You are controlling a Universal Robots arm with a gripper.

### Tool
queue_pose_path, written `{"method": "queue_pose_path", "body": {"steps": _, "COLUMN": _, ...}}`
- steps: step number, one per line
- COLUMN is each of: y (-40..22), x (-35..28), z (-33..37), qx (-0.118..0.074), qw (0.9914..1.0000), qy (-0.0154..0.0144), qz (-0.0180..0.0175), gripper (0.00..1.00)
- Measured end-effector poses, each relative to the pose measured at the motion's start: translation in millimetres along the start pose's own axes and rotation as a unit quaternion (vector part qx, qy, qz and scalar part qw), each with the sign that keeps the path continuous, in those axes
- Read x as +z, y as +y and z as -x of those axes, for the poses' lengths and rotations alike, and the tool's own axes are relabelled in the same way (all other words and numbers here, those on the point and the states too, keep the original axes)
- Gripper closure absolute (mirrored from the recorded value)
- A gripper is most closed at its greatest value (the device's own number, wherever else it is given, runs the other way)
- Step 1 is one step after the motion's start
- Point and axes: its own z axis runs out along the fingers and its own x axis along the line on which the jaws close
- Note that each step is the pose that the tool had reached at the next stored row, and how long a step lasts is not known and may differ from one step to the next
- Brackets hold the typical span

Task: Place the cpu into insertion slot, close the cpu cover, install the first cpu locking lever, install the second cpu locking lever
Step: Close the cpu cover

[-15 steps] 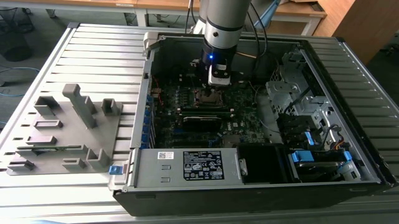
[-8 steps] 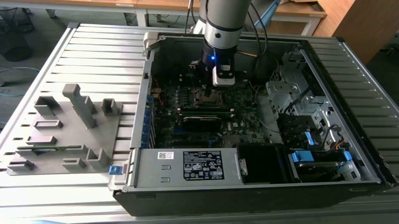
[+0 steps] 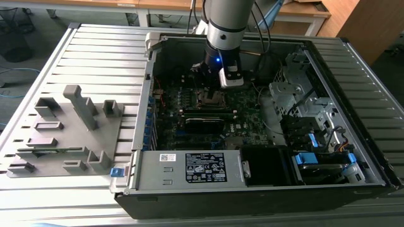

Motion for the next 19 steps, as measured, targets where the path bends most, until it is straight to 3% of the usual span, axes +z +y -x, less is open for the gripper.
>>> {"method": "queue_pose_path", "body": {"steps": 3, "y": 0.0, "x": 0.5, "z": 0.0, "qx": -0.027, "qw": 0.99963, "qy": 0.0, "qz": -0.0011, "gripper": 0.89}}
{"method": "queue_pose_path", "body": {"steps": 6, "y": 0.0, "x": 0.9, "z": 0.0, "qx": -0.053, "qw": 0.99858, "qy": 0.0, "qz": -0.0021, "gripper": 0.89}}
{"method": "queue_pose_path", "body": {"steps": 10, "y": 0.0, "x": 1.3, "z": 0.1, "qx": -0.089, "qw": 0.99601, "qy": 0.0, "qz": -0.0035, "gripper": 0.89}}
{"method": "queue_pose_path", "body": {"steps": 15, "y": -0.1, "x": 1.8, "z": 0.0, "qx": -0.128, "qw": 0.99179, "qy": -0.0006, "qz": -0.0049, "gripper": 0.89}}
{"method": "queue_pose_path", "body": {"steps": 17, "y": -0.1, "x": 2.0, "z": 0.0, "qx": -0.134, "qw": 0.99099, "qy": -0.0027, "qz": -0.0048, "gripper": 0.89}}
{"method": "queue_pose_path", "body": {"steps": 19, "y": -0.3, "x": 2.5, "z": -0.9, "qx": -0.136, "qw": 0.99068, "qy": -0.0083, "qz": -0.0039, "gripper": 0.89}}
